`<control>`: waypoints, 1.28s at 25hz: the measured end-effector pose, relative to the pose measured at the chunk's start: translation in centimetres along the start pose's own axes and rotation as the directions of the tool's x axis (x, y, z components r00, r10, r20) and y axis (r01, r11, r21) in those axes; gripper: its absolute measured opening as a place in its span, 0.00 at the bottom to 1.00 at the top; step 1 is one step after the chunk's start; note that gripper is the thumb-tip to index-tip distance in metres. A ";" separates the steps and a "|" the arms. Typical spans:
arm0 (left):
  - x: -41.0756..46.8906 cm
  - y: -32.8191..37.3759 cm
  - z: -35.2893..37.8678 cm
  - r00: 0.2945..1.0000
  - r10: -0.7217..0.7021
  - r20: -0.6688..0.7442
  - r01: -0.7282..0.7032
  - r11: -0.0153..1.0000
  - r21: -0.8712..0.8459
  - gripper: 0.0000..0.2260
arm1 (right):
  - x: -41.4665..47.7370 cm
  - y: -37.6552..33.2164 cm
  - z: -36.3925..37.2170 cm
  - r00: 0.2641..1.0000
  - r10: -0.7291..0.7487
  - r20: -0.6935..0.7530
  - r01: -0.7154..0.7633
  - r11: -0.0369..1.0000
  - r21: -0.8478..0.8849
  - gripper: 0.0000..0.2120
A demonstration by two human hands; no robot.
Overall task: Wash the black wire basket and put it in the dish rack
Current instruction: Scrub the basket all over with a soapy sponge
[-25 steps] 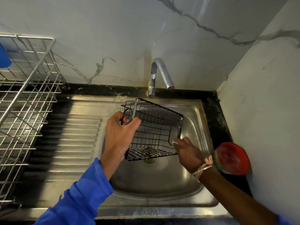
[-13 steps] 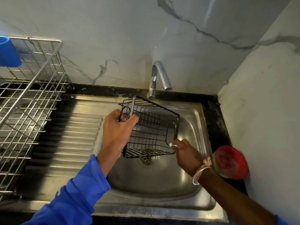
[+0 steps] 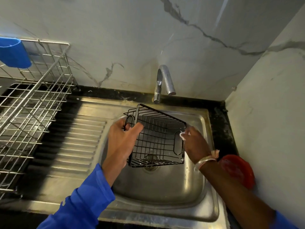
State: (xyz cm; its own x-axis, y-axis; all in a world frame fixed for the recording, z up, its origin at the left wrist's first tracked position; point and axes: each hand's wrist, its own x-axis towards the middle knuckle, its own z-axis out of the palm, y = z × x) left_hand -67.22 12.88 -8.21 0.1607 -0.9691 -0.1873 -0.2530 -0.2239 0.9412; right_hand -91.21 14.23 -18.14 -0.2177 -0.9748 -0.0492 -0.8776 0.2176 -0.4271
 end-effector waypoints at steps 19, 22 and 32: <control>-1.1 -5.8 0.9 0.923 -0.378 0.073 0.385 0.903 -0.191 0.19 | 2.3 -5.7 0.6 0.624 0.763 0.166 -0.373 0.104 0.922 0.05; -1.3 -5.8 0.9 0.907 -0.408 0.106 0.421 0.878 -0.228 0.23 | 1.9 -8.8 1.0 0.694 0.692 0.199 -0.411 0.154 0.898 0.09; -0.6 -5.1 -0.1 0.918 -0.380 0.116 0.397 0.889 -0.228 0.34 | 4.8 -7.2 -0.2 0.533 0.836 0.126 -0.195 -0.023 0.981 0.08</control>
State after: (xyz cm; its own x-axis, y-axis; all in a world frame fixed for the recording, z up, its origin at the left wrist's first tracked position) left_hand -65.90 14.59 -12.87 0.1331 -0.8163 -0.5622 0.0561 -0.5601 0.8265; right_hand -86.02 7.99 -15.13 -0.7964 -0.3441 -0.4973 0.4817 0.1362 -0.8657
